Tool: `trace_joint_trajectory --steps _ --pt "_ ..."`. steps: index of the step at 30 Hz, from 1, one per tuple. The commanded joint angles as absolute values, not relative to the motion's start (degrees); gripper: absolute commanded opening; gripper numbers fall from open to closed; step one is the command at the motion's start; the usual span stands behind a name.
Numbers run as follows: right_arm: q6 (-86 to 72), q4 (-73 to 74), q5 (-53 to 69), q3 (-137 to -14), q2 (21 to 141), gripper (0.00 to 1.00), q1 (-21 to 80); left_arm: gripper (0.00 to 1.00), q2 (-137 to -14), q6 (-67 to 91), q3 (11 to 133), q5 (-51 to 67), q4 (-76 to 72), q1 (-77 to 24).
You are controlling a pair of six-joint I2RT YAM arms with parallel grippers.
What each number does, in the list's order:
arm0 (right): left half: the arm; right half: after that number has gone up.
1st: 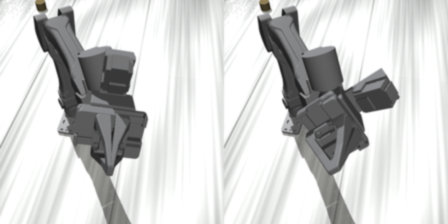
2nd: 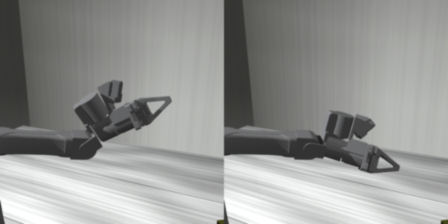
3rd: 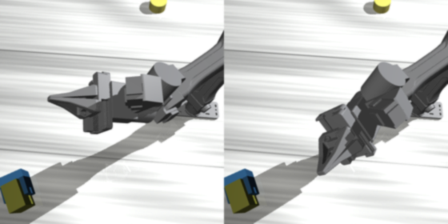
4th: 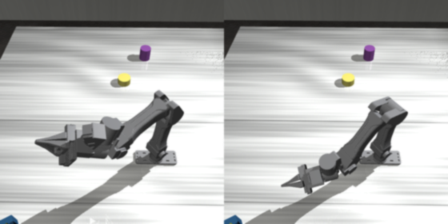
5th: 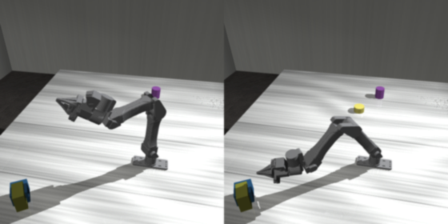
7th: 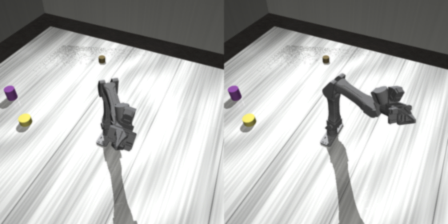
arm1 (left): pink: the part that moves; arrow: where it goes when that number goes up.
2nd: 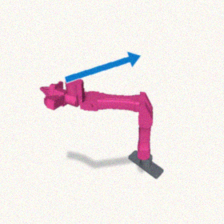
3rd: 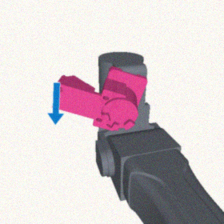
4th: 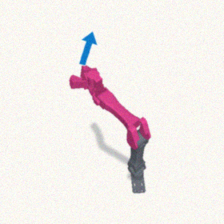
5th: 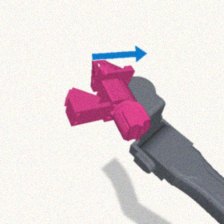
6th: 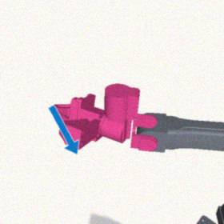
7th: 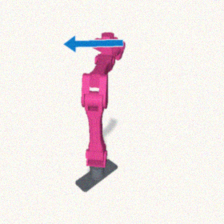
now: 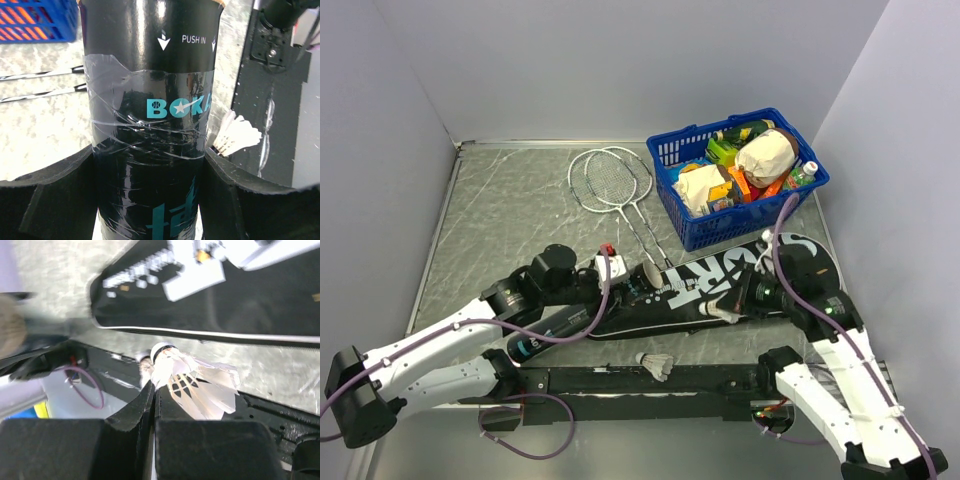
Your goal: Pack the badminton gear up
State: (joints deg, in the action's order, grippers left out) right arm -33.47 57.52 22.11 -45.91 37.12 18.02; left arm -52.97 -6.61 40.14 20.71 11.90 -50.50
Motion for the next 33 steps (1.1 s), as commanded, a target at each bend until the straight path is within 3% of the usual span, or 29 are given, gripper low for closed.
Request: trace_joint_trajectory --steps 1,15,33 --pt "-26.5 59.5 26.5 -55.3 39.3 0.00 18.5 0.01 -54.0 -7.7 41.5 24.3 10.9 -51.2" --pt "-18.5 55.7 42.2 -66.2 47.1 0.00 20.6 0.01 -54.2 -9.1 41.0 26.1 11.0 -54.7" --pt "-26.5 42.3 37.8 -64.2 54.6 0.00 35.3 0.01 -53.4 -9.4 41.0 26.2 11.1 -55.1"
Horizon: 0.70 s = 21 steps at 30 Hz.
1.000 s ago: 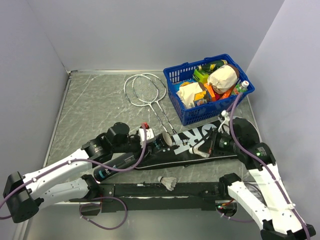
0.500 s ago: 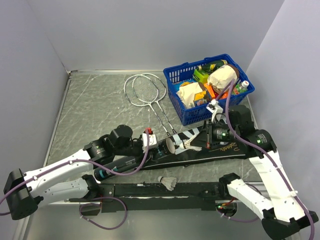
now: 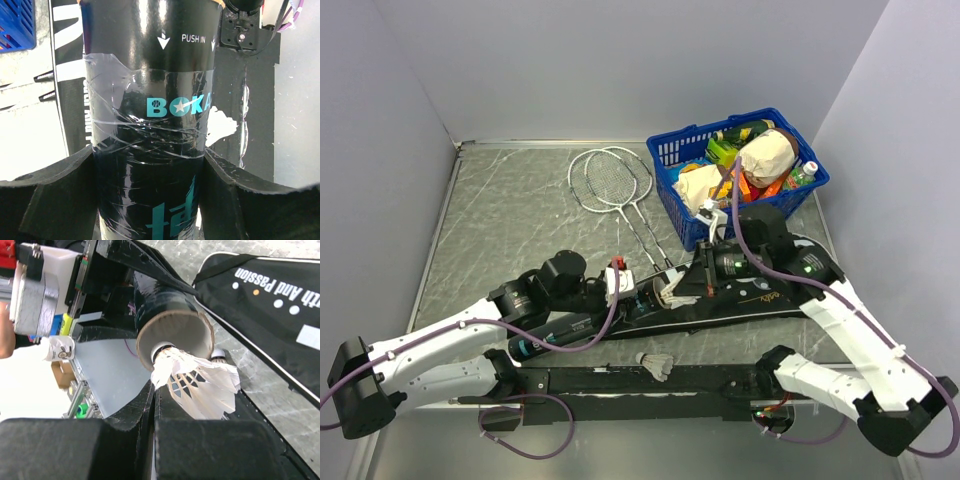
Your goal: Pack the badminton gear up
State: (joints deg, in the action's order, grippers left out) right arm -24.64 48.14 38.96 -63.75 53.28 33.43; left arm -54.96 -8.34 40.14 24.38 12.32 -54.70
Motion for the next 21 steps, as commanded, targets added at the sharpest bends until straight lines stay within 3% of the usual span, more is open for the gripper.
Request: trace_joint_trajectory --steps 1,21 --pt "-27.2 40.5 38.1 -63.9 54.8 0.00 35.7 0.01 -53.4 -9.4 41.0 26.3 11.1 -55.1" --pt "-38.9 13.5 37.3 -49.6 58.2 0.00 47.4 0.01 -51.2 -9.3 40.5 27.4 9.8 -55.1"
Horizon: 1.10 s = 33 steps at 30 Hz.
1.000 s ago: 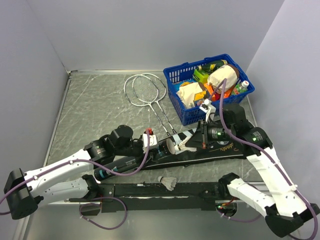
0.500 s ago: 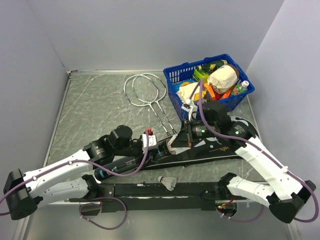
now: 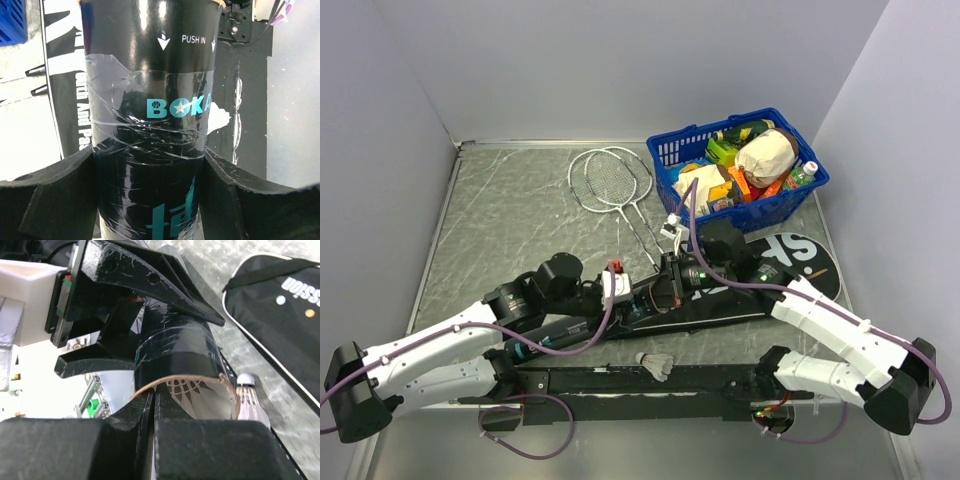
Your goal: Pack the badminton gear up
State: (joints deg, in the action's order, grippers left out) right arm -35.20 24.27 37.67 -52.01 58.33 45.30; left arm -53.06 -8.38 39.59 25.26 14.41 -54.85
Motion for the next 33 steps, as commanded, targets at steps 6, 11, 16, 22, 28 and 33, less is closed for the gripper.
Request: trace_joint_trajectory --steps 6,11,16,22,28,33 --pt "-41.7 9.7 36.8 -46.8 58.4 0.16 49.1 0.01 -51.1 -9.2 40.5 27.2 9.8 -55.1" --pt "-39.6 14.8 32.3 -48.7 56.3 0.38 49.1 0.01 -51.2 -9.4 40.5 27.1 9.8 -55.1" --pt "-36.6 21.2 28.6 -51.8 54.0 0.46 49.1 0.01 -51.4 -9.2 40.6 27.0 9.9 -55.1" --pt "-34.5 28.6 23.0 -54.7 49.8 0.49 49.0 0.01 -51.8 -9.2 40.6 27.0 9.9 -55.1" --pt "-33.2 35.3 17.9 -57.7 45.6 0.52 49.0 0.01 -52.5 -9.2 40.8 27.2 10.1 -55.1" --pt "-32.8 37.4 16.3 -57.3 44.0 0.53 49.0 0.01 -52.8 -9.2 40.9 27.1 10.1 -55.1"
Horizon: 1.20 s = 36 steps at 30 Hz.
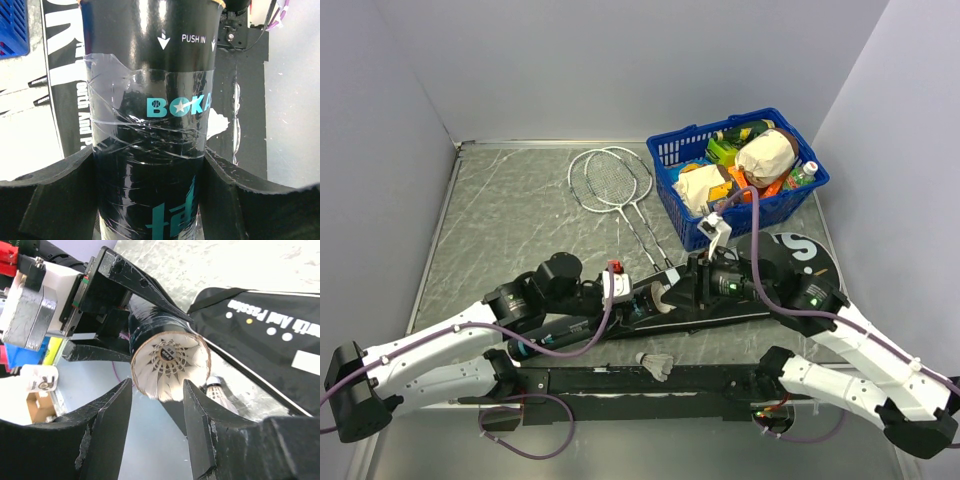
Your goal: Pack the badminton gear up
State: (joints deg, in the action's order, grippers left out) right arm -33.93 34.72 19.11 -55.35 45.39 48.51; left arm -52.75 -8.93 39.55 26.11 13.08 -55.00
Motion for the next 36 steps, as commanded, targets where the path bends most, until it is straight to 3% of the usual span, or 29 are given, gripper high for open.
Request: trace_joint_trajectory --steps 1,4,11,22,36 --pt "-32.9 37.2 16.3 -56.7 44.0 0.53 49.0 0.01 -52.8 -9.2 40.9 27.0 10.1 -55.1" --pt "-33.6 36.0 16.9 -55.6 44.0 0.51 49.0 0.01 -52.7 -9.2 40.9 26.8 10.2 -55.1" --pt "-33.5 34.4 16.5 -54.9 45.6 0.33 49.0 0.01 -52.5 -9.3 40.9 26.8 10.2 -55.1" --pt "-36.9 23.7 25.5 -50.5 50.7 0.17 49.0 0.01 -51.8 -9.4 40.7 26.5 10.1 -55.1" --pt "-42.7 9.8 34.0 -45.5 56.8 0.12 51.5 0.01 -52.2 -9.5 40.8 26.3 10.1 -55.1"
